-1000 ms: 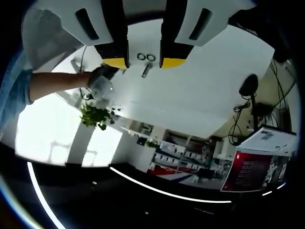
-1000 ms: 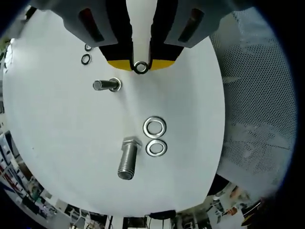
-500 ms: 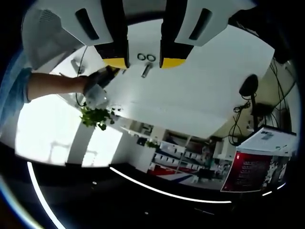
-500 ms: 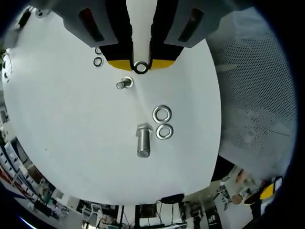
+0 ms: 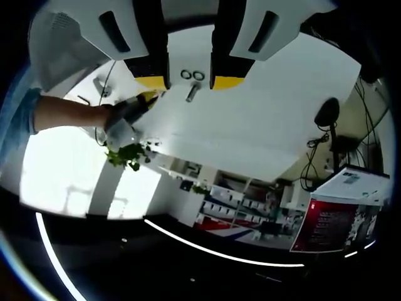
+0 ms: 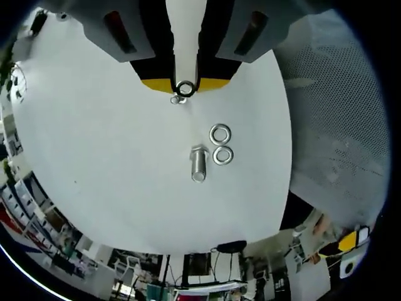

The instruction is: Place the washer onto the threaded stud by aligning its center hole with the stud, sliding it down to the base, and recovering from edge contact or off-axis alignment until the washer reaches the visible bottom stop.

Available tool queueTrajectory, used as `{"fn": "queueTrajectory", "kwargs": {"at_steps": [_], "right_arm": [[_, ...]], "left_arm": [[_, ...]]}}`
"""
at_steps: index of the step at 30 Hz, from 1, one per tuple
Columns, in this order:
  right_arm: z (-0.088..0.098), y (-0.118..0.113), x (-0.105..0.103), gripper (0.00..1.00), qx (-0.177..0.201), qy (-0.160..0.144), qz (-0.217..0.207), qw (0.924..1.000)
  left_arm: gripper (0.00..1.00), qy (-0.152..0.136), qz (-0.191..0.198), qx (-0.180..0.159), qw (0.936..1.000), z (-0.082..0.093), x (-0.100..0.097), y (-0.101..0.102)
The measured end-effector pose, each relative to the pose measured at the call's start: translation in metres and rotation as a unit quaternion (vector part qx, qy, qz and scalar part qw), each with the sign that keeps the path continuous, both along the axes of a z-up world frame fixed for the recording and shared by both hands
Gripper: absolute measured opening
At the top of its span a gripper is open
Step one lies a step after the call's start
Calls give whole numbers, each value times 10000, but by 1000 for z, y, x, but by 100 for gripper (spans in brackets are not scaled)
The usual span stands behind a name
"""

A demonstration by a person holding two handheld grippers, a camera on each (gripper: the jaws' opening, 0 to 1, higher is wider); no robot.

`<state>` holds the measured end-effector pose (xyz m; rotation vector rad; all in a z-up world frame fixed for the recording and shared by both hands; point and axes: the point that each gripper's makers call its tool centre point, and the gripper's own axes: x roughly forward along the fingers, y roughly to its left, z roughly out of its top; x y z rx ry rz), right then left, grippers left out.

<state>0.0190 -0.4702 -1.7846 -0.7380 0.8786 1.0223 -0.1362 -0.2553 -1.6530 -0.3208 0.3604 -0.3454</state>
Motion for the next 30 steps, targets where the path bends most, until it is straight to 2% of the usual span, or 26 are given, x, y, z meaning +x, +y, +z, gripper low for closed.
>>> {"fn": "queueTrajectory", "kwargs": {"at_steps": [11, 30], "right_arm": [[-4, 3, 8, 14, -69, -153, 14, 9999], [-17, 5, 13, 14, -246, -4, 65, 9997]], "left_arm": [[24, -2, 2, -2, 10000, 0, 0, 0], [24, -3, 8, -5, 10000, 0, 1, 0]]}}
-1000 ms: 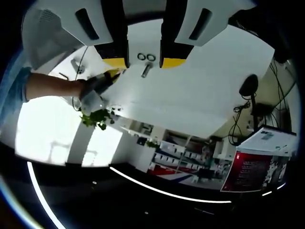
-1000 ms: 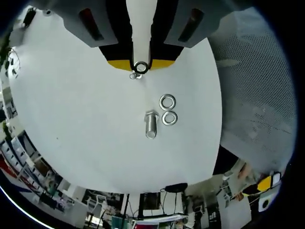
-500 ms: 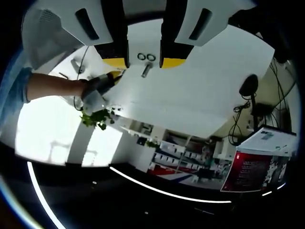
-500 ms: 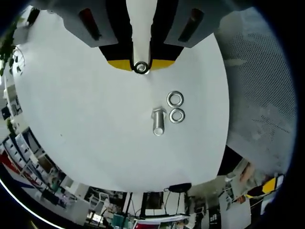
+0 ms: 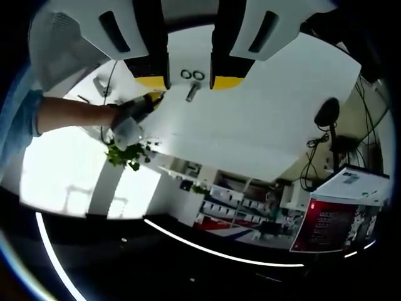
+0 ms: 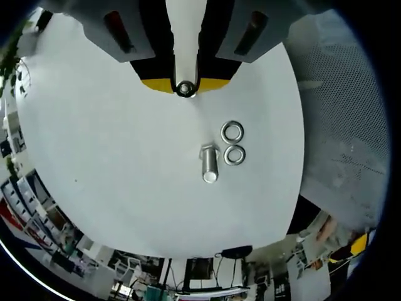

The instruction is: Place the washer onto the threaded stud by aligning its center hole with the stud, sliding it down to the base, and recovering from edge contact or off-axis alignment until the washer reaches the visible bottom stop.

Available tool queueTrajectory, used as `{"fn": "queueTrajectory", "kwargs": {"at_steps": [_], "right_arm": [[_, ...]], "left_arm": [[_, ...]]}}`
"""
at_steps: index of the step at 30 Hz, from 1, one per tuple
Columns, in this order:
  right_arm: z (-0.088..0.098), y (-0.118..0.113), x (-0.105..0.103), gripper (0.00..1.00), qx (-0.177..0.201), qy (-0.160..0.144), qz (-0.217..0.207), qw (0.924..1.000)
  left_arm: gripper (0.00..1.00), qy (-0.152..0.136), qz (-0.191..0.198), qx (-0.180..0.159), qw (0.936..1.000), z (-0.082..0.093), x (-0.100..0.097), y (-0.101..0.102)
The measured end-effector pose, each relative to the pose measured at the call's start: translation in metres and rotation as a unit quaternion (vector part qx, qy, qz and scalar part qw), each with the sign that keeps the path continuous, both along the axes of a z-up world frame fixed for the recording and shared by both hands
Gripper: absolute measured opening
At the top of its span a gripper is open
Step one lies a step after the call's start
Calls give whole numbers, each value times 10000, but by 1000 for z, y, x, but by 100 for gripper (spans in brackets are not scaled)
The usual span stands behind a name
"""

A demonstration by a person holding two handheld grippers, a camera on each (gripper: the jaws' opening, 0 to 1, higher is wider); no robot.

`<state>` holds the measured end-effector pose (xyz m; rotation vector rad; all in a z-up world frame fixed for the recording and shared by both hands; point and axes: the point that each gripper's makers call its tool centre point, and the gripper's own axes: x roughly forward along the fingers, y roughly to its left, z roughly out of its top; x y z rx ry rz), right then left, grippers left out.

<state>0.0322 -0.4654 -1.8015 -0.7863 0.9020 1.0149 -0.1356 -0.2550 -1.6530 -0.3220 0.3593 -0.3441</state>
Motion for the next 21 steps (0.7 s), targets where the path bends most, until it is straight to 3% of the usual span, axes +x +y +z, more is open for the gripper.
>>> {"fn": "queueTrajectory", "kwargs": {"at_steps": [21], "right_arm": [[-44, -8, -7, 14, -489, 344, 166, 9981]], "left_arm": [[24, 52, -4, 14, 10000, -2, 0, 0]]}}
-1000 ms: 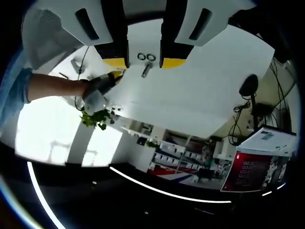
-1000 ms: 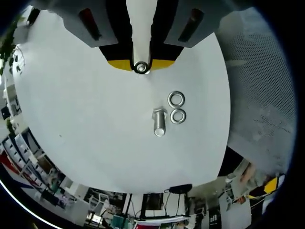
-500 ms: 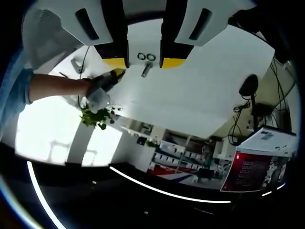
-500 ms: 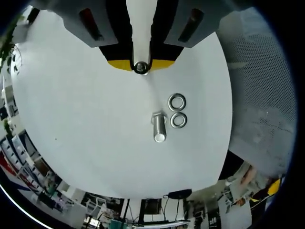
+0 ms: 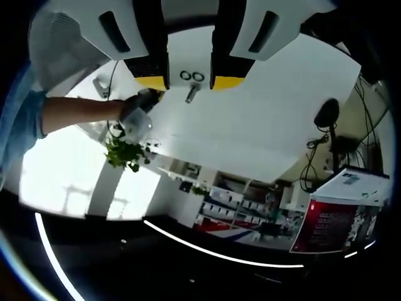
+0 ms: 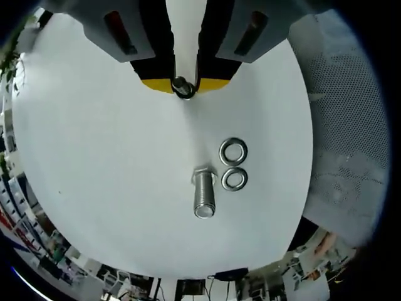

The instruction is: Place the washer onto the threaded stud by aligning its center hole with the stud, sliding it down to the base, and recovering from edge contact or off-axis alignment until the washer reaches the visible bottom stop.

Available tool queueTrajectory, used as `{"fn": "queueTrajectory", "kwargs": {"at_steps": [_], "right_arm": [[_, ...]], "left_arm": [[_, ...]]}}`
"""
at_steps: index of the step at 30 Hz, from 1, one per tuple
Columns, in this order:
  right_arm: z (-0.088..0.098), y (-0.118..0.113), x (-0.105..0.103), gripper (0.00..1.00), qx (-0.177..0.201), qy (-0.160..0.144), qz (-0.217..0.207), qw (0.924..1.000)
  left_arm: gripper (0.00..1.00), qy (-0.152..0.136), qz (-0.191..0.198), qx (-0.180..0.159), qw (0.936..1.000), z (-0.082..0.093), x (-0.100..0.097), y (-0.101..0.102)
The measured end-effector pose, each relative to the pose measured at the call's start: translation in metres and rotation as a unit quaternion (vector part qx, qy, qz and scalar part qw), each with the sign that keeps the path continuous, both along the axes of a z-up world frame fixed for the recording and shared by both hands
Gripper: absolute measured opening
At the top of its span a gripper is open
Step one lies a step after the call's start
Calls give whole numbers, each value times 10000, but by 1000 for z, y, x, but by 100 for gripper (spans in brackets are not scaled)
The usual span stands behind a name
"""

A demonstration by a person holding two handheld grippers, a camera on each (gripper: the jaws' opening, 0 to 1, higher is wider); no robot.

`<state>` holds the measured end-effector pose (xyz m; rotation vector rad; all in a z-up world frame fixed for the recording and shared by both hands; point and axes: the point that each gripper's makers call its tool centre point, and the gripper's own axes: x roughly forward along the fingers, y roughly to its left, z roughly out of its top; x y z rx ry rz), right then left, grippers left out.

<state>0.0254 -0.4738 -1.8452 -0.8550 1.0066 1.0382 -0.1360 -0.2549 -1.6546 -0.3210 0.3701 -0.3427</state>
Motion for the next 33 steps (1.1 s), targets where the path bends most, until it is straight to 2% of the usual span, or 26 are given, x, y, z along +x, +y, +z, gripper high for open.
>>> {"fn": "queueTrajectory", "kwargs": {"at_steps": [6, 8, 12, 17, 25, 30, 33], "right_arm": [[3, 0, -6, 14, 9, 33, 22, 10000], [3, 0, -8, 14, 31, 21, 146, 9999], [7, -2, -8, 26, 93, 6, 76, 9999], [16, -8, -10, 28, 218, -11, 13, 9998], [25, -28, -12, 27, 417, -53, -241, 9988], [32, -36, -11, 27, 919, -85, -637, 9937], [31, -46, -8, 26, 1013, -129, -795, 9916]], "left_arm": [[24, 6, 7, -2, 10000, 0, 0, 0], [24, 14, 10, 2, 10000, 0, 0, 0], [24, 41, -3, 21, 10000, -1, 0, 0], [24, 37, 3, 17, 10000, -1, 0, 0], [24, 38, 1, 20, 10000, -1, 0, 0], [24, 37, 3, 19, 10000, -1, 0, 0], [24, 37, 1, 20, 10000, -1, 0, 0]]}}
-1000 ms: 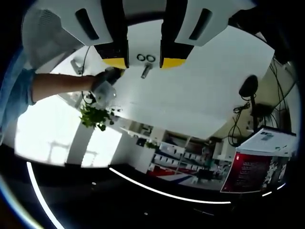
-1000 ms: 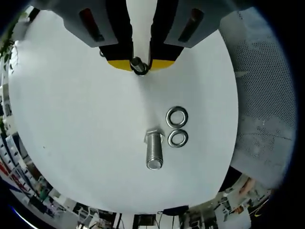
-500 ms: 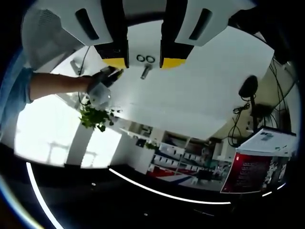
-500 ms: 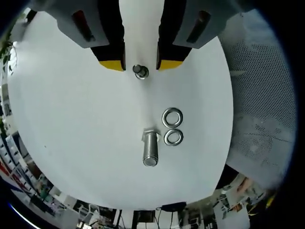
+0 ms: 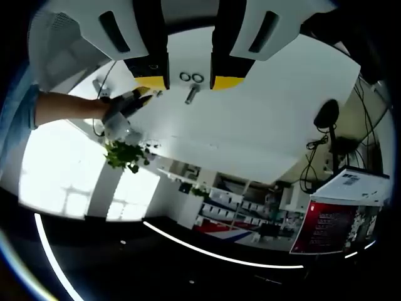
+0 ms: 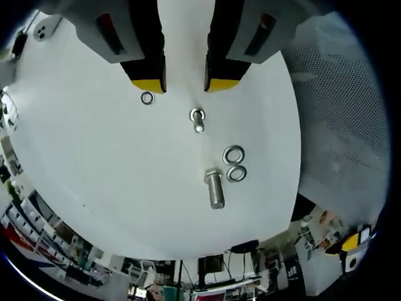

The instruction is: Place the washer onto the threaded stud by aligning its center hole with the stud, sliding it down to the base, and recovering from edge contact or off-axis alignment until the washer reaches the visible bottom stop.

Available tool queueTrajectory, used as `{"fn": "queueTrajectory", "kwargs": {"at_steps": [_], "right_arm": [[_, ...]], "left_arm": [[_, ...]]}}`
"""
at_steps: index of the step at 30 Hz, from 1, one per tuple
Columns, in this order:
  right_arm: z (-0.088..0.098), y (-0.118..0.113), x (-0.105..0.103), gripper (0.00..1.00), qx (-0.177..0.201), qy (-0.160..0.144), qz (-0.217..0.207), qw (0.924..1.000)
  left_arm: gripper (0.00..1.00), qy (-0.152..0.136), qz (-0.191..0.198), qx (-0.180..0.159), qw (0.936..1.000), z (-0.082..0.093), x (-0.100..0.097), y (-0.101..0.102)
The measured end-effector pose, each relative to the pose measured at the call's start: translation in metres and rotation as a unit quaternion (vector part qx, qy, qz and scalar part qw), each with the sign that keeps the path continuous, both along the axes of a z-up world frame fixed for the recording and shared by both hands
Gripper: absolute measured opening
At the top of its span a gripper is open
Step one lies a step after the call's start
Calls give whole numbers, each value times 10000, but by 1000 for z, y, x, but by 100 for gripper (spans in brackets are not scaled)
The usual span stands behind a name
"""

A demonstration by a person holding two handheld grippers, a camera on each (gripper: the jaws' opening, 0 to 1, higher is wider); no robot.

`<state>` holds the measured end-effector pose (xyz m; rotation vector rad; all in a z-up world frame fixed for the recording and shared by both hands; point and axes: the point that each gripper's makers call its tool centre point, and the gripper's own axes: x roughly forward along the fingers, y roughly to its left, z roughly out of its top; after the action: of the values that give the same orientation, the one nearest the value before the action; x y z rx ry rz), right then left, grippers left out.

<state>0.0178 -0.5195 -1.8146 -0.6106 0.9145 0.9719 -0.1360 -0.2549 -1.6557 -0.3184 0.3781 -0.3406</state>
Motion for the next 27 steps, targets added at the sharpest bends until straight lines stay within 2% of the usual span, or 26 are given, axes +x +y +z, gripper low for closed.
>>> {"fn": "queueTrajectory", "kwargs": {"at_steps": [8, 14, 23, 25, 27], "right_arm": [[-1, -19, 16, 25, 250, -163, -660, 9974], [-3, -25, 23, 25, 317, -238, -898, 9952], [-22, -29, 34, 25, 59, -78, -978, 9952], [-27, -31, 38, 25, -219, -141, -738, 9969], [-33, -29, 42, 25, -272, -91, -691, 9972]], "left_arm": [[24, 7, 19, -10, 10000, 0, 0, 0], [24, -26, 48, -72, 10000, 1, 1, 1], [24, 2, 20, -34, 10000, 0, 0, 0], [25, -7, 26, -51, 10000, 1, 0, 0], [25, -14, 30, -72, 10000, 1, 0, 0]]}}
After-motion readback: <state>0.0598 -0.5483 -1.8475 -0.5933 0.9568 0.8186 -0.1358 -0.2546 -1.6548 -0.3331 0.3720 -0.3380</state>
